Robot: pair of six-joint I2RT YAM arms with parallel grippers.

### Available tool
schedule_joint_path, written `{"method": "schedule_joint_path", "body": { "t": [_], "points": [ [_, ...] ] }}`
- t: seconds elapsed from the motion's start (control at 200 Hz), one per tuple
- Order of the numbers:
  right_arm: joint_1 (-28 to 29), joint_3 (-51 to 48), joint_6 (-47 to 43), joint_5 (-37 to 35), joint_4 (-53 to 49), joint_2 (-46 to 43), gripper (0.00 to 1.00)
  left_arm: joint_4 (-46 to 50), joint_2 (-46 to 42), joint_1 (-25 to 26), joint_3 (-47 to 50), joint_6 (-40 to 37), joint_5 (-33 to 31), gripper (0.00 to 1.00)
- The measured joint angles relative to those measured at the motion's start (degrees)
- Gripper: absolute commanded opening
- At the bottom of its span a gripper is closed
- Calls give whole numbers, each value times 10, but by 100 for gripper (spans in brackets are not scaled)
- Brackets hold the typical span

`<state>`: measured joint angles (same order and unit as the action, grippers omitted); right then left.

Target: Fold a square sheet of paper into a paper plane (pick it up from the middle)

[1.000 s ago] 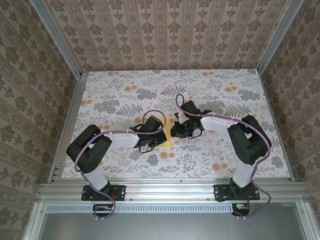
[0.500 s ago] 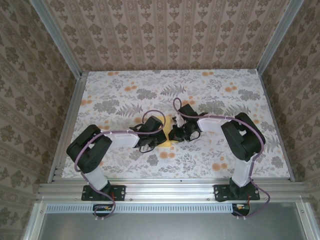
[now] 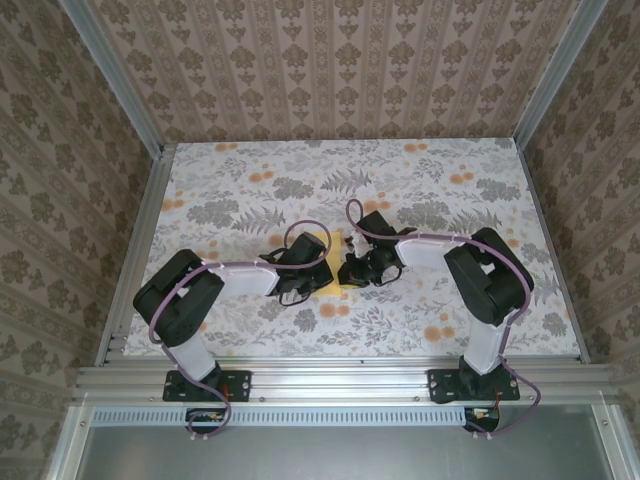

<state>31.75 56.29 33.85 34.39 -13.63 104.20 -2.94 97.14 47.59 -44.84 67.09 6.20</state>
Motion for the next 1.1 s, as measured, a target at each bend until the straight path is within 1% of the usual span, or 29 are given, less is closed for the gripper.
{"method": "schedule_joint_path", "body": {
  "t": [0.145,0.43,0.855,1.1],
  "points": [
    [8,-14,5,4,8,-14,10,0,0,0,0,5,0,8],
    [14,-31,9,2,13,7,9,-1,0,0,1,9,0,8],
    [14,-23,13,-1,13,-3,10,-2,0,0,1,11,0,8],
    [14,-16,20,0,18,20,10,-3,0,0,1,11,0,9]
  ]
}}
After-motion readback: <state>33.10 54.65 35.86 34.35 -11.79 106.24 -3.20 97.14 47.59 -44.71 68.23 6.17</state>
